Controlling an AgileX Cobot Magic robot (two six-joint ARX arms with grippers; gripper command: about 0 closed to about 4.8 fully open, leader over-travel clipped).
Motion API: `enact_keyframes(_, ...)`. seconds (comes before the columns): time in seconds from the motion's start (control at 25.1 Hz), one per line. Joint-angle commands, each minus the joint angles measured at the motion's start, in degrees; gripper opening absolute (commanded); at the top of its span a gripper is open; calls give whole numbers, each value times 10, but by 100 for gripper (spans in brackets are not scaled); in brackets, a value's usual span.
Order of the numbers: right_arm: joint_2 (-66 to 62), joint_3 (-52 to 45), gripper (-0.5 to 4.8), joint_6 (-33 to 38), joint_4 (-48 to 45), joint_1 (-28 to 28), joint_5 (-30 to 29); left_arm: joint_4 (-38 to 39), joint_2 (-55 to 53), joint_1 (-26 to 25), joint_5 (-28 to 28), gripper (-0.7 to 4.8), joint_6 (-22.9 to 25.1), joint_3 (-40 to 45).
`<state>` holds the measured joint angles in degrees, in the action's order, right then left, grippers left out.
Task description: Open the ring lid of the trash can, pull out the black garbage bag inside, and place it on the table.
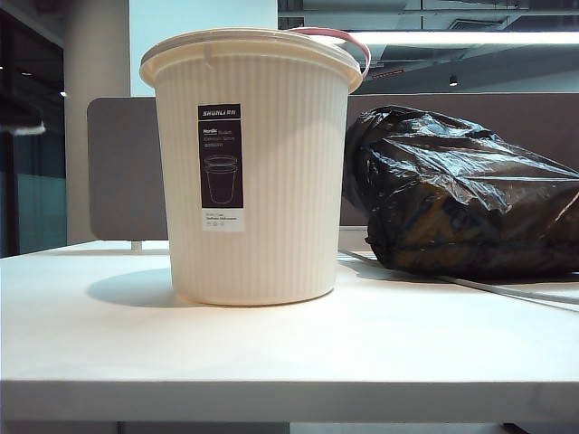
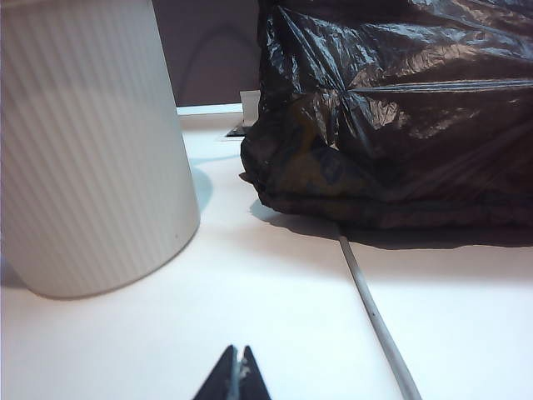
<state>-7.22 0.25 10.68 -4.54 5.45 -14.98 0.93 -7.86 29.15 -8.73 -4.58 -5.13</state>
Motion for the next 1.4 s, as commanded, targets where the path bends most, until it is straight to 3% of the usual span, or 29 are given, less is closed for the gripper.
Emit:
enact_keyframes(0.04,0,-1,-1,-30,15,0,1,-8,0,0,-1,-6,0,4)
enact_keyframes(0.48,0,-1,-1,-67,62,0,35,5,0,0,-3,-6,0,15)
enact_keyframes(1.12,0,-1,-1,-68,92,0,35,9,0,0,-5,-6,-6,46)
enact_keyframes(1.4,0,-1,-1,-62,92,0,33,61,0,0,-1,-6,-6,46)
